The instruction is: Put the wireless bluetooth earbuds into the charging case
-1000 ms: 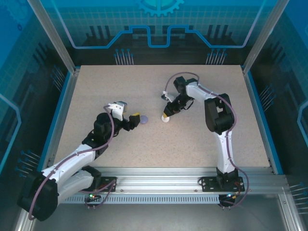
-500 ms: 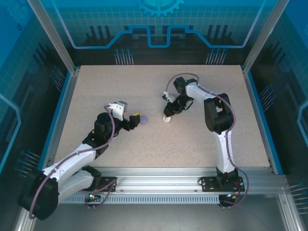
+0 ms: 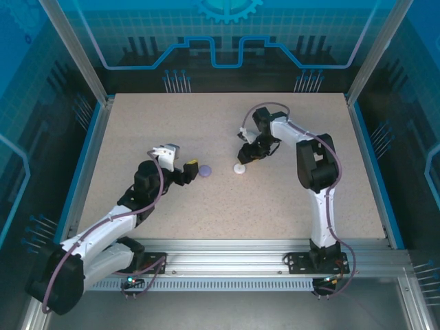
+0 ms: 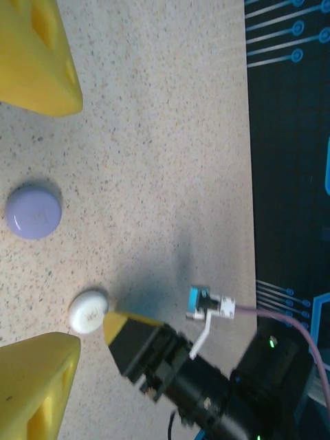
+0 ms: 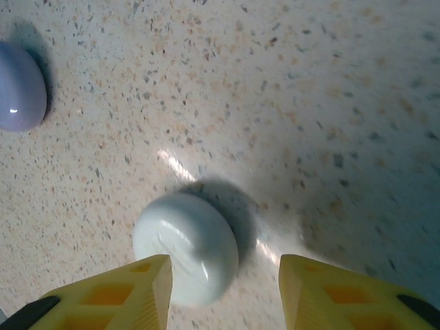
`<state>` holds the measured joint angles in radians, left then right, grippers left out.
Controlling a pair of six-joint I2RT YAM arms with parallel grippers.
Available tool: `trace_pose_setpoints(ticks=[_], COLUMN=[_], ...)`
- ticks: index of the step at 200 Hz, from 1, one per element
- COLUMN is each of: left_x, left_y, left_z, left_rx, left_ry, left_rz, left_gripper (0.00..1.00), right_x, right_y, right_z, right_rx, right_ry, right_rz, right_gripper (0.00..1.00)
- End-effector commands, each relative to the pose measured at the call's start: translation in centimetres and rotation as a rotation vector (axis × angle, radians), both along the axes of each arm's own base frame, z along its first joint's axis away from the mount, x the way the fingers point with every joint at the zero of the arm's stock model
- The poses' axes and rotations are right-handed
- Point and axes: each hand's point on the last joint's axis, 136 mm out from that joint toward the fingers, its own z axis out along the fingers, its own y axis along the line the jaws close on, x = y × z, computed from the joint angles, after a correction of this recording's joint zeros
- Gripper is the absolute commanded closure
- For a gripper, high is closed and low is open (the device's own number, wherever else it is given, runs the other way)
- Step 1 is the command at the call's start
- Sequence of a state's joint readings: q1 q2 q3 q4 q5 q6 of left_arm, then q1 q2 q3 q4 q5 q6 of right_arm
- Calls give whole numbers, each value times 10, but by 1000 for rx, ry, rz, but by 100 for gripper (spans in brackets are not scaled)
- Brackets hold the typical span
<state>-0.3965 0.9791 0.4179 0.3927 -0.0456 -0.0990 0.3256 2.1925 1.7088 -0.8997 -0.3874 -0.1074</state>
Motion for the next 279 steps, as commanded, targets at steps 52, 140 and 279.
trace_pose_setpoints(ticks=[52, 140, 279], left_x=[42, 45, 74], left_y=[77, 155, 160], left_z=[5, -58, -94], left_rx=[76, 136, 136], left_ry=[79, 53, 38], left_rz=[319, 628, 560], left_gripper=[1, 1, 1], right_x=[10, -28, -7], right_y=[-92, -170, -158], right_z=[88, 75, 72], right_rx=[-43, -186, -178], right_ry=[-458, -760, -1156], right_rz=[-314, -531, -465], right_gripper=[38, 0, 0])
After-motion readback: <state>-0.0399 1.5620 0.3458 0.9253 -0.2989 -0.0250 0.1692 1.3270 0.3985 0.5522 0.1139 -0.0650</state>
